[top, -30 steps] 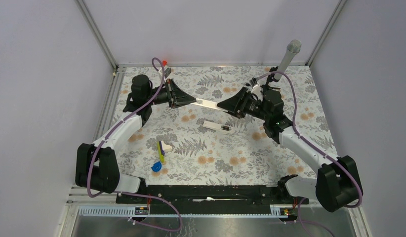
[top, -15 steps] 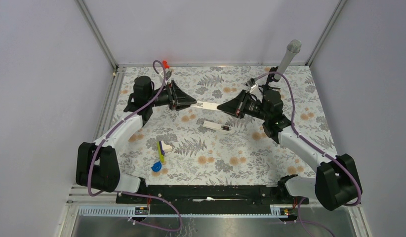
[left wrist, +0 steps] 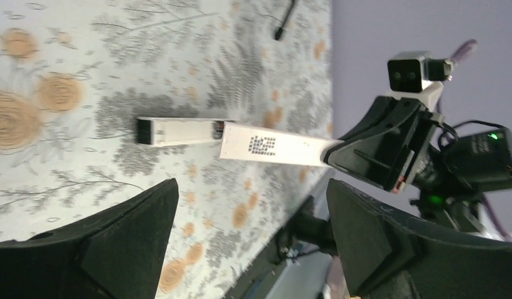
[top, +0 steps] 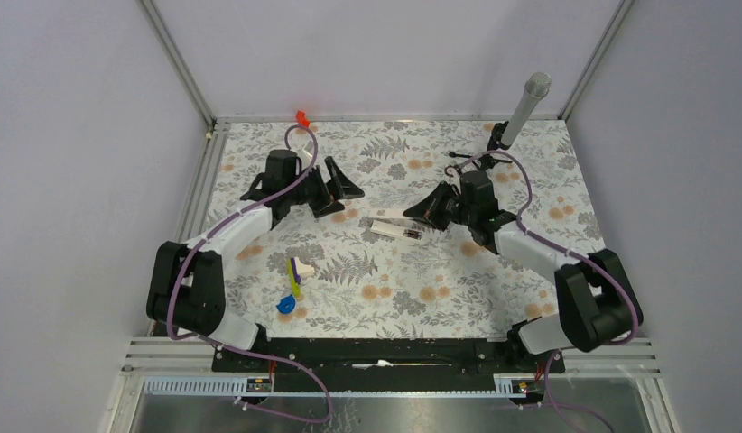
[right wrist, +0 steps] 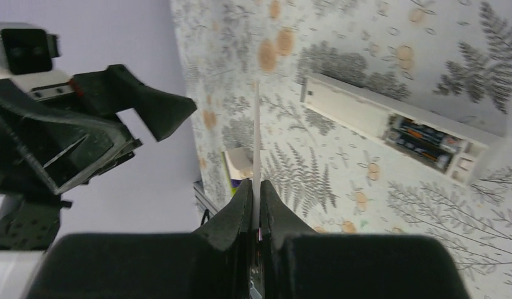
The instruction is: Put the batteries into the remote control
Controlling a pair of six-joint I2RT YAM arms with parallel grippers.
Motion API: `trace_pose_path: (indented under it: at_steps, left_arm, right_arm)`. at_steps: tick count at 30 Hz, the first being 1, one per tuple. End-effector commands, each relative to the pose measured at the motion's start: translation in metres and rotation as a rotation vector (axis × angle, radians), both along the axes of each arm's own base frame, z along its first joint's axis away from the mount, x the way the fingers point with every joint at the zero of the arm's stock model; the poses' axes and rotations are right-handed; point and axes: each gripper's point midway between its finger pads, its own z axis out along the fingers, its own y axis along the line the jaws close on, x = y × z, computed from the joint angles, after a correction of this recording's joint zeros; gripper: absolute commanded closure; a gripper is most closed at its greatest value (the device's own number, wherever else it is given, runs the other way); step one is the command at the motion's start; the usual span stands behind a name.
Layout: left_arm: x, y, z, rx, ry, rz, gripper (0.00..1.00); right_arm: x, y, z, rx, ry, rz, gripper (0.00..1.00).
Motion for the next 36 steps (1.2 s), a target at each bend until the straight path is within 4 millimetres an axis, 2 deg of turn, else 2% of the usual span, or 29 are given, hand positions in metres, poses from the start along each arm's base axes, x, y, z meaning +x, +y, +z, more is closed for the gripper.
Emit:
trace_pose_path:
  at_steps: [1,4,8,12,20,27,32,36]
  left_arm:
    - [0.022,0.001,-0.024,0.162,-0.032,0.084,0.10]
    - [0.022,-0.007,-0.047,0.158,0.039,0.067,0.18]
    - [0.020,-0.014,-0.061,0.138,0.077,0.064,0.23]
    - [0.018,-0.019,-0.068,0.132,0.097,0.052,0.29]
    - [0.015,-0.027,-0.074,0.122,0.121,0.014,0.41]
    - [0.010,-0.031,-0.081,0.137,0.136,-0.002,0.42]
    - [0.008,-0.031,-0.085,0.152,0.144,-0.007,0.42]
    - [0.008,-0.032,-0.083,0.156,0.140,-0.011,0.42]
  right_arm:
    - [0.009,0.001,-0.023,-0.031,0.059,-0.013,1.00]
    - [0.010,0.002,-0.032,-0.038,0.073,-0.001,1.00]
    - [0.012,0.002,-0.048,-0.045,0.097,-0.011,1.00]
    - [0.017,0.003,-0.056,-0.051,0.098,-0.016,1.00]
    - [0.009,-0.008,-0.076,-0.115,0.128,-0.023,1.00]
    - [0.010,-0.024,-0.091,-0.165,0.145,-0.038,1.00]
    - [0.010,-0.026,-0.092,-0.155,0.147,-0.020,1.00]
    - [0.013,-0.014,-0.074,-0.058,0.102,0.023,1.00]
